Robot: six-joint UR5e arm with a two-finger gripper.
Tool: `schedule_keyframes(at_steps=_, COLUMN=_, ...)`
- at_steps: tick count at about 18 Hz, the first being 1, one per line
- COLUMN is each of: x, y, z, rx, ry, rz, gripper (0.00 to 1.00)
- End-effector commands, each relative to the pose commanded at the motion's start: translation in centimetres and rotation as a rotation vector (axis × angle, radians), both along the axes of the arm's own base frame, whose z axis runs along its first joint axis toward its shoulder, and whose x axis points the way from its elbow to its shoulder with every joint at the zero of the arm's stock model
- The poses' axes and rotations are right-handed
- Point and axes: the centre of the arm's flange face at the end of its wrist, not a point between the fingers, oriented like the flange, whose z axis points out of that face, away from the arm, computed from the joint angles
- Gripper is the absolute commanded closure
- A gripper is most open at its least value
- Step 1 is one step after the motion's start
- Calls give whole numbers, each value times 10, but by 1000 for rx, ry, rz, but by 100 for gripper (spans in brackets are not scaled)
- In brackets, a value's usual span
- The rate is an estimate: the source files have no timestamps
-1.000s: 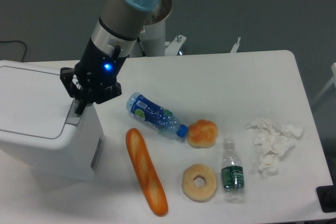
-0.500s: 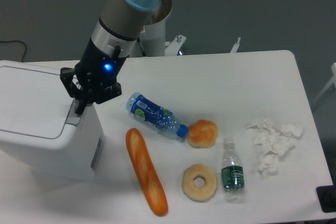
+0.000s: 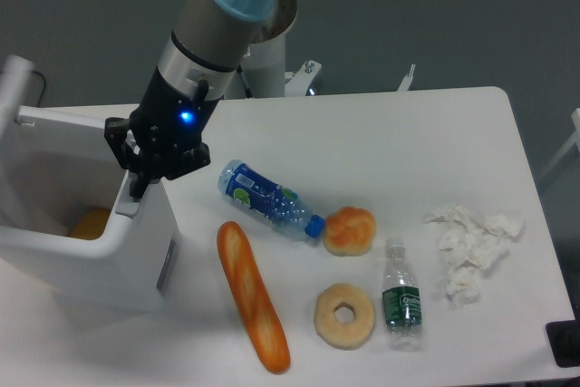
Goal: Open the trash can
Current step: 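Hold the gripper on the bin as the lid swings open, then lift the gripper up and away from the open bin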
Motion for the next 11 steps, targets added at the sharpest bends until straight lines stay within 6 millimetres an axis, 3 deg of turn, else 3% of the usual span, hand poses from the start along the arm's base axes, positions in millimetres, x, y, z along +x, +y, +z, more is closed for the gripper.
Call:
schedule_keyframes(at_steps=1, x=-1, y=-1, z=3, rx=7, ry=2, rz=2, gripper=88)
schedule_keyframes(at_steps=3, x=-6, y=-2, z=13, rx=23, ry=21, rz=0, gripper=51)
schedule_keyframes(at_steps=4, x=-10, y=-3, z=19, rx=38, ry=41, rz=-11, gripper=45)
schedule_keyframes(at_steps=6, x=-26, y=-10, z=27, rx=52, ry=64, rz=4, gripper=6)
schedule_keyframes(at_steps=7, x=-37, y=-15, z=29, rx=56, ry=70, rz=20, gripper=0)
schedule_keyframes(at_steps=11, x=-93, y=-46, z=32, rx=93, ry=163, rz=30, gripper=0)
